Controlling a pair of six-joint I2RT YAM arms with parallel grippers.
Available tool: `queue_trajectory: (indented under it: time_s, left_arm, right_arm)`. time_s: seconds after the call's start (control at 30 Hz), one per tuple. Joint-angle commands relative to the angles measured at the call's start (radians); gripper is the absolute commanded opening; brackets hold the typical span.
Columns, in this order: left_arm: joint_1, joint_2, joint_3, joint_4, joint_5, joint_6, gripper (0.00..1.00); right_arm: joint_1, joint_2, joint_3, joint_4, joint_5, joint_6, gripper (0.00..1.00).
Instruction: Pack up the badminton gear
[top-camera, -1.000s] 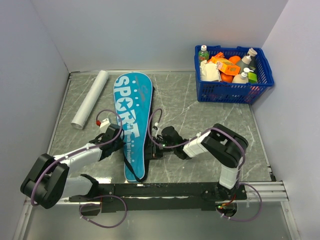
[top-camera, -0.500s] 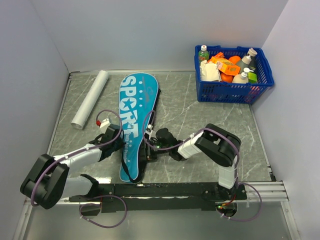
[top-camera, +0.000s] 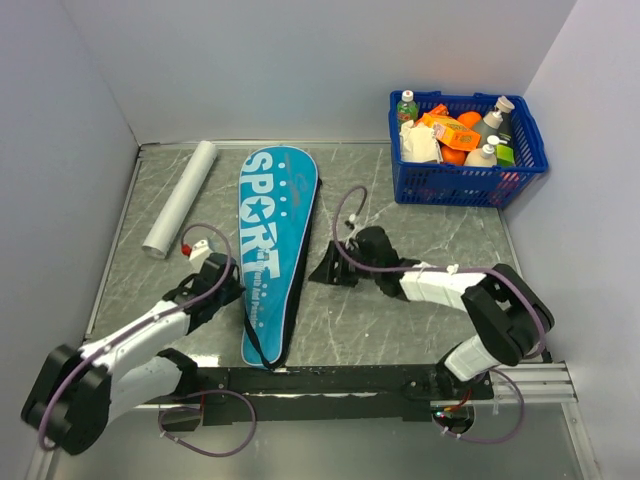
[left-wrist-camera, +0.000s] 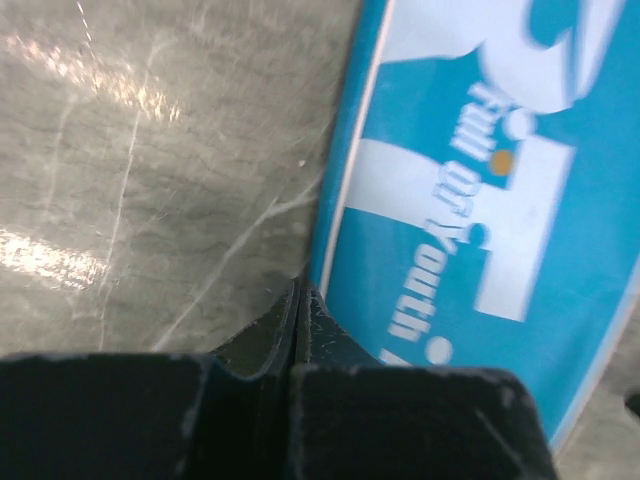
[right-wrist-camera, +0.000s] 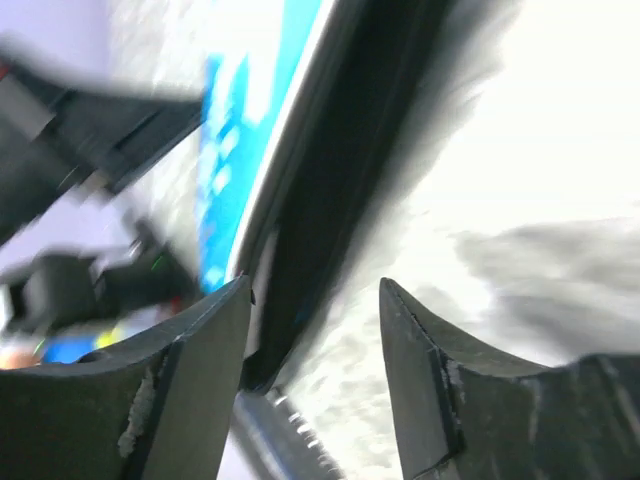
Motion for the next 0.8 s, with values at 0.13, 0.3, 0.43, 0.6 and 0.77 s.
queue_trajectory:
  time_s: [0.13,0.3,0.43,0.6,0.77]
  left_arm:
    - [-0.005,-0.225,0.034,-0.024,0.011,0.018,0.01]
    - [-0.006,-0.187,0.069,0.109,0.184,0.069,0.01]
    - [-0.022,-0.055,0.097,0.213,0.29,0.075,0.01]
    - [-0.042,0.084,0.11,0.313,0.322,0.072,0.01]
    - [-0.065,0.181,0.13,0.327,0.333,0.066,0.01]
  right_arm:
    - [-0.192,0.06,0.205,-0.157,0.067,-0.12,0.67]
    - [-0.274,0.244,0.335,-0.096,-0.041,-0.083,0.69]
    - [-0.293,0.367,0.505,-0.118,-0.041,-0.062,0.69]
    - [-0.31,0.51,0.68,-0.138,-0.041,-0.023,0.69]
    - [-0.304,0.607,0.82,-0.204,-0.003,-0.022,0.7]
